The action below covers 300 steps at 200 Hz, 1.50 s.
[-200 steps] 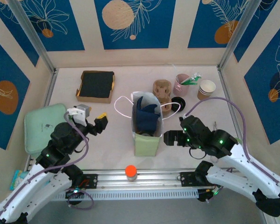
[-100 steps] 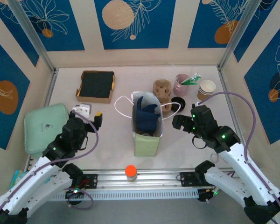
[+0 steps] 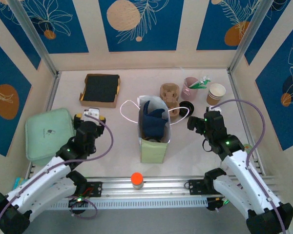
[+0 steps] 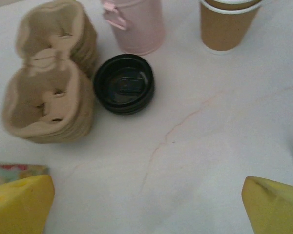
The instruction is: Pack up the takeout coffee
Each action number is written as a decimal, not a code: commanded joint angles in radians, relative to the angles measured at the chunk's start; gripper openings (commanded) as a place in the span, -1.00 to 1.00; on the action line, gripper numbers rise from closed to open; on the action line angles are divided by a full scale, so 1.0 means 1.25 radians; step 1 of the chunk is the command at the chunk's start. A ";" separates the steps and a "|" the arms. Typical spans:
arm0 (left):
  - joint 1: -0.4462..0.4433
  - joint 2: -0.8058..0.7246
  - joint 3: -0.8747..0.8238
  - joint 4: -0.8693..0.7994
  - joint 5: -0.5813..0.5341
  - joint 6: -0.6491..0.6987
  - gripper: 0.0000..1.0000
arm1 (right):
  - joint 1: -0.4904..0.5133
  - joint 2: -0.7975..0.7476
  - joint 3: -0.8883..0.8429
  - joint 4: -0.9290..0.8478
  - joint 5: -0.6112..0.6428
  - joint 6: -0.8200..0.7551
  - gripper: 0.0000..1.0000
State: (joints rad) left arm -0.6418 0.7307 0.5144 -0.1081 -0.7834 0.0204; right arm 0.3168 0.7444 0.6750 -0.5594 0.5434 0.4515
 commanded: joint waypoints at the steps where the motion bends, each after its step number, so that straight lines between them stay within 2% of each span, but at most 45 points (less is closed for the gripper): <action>1: -0.004 -0.002 -0.037 0.089 -0.091 0.041 0.65 | -0.009 -0.004 -0.041 0.088 0.063 -0.047 0.98; 27: -0.003 0.013 -0.092 0.175 -0.155 0.090 0.65 | -0.012 -0.029 -0.123 0.170 0.117 -0.096 0.98; 52: 0.006 0.042 -0.145 0.246 -0.179 0.083 0.65 | -0.017 -0.044 -0.205 0.251 0.126 -0.105 0.98; 95: 0.035 0.107 -0.251 0.357 -0.165 0.018 0.66 | -0.017 -0.073 -0.333 0.360 0.138 -0.094 0.98; 107: 0.048 0.110 -0.244 0.337 -0.150 0.009 0.66 | -0.022 -0.086 -0.329 0.332 0.141 -0.085 0.98; 130: 0.078 0.119 -0.259 0.404 -0.118 0.023 0.66 | -0.041 -0.086 -0.340 0.379 0.132 -0.103 0.98; 151: 0.112 0.145 -0.261 0.450 -0.085 0.026 0.66 | -0.074 -0.051 -0.341 0.429 0.125 -0.100 0.98; 175: 0.136 0.184 -0.281 0.568 -0.054 0.059 0.65 | -0.107 0.015 -0.346 0.538 0.118 -0.115 0.98; 230: 0.201 0.280 -0.321 0.806 -0.004 0.077 0.62 | -0.134 0.163 -0.354 0.769 0.127 -0.148 0.98; 300: 0.252 0.447 -0.355 1.104 0.018 0.068 0.64 | -0.152 0.193 -0.440 1.022 0.103 -0.176 0.98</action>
State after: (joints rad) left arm -0.3454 1.2358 0.0898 1.0508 -0.7849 0.1078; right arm 0.1467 0.9768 0.1661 0.5243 0.6785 0.2497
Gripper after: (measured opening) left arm 0.818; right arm 0.990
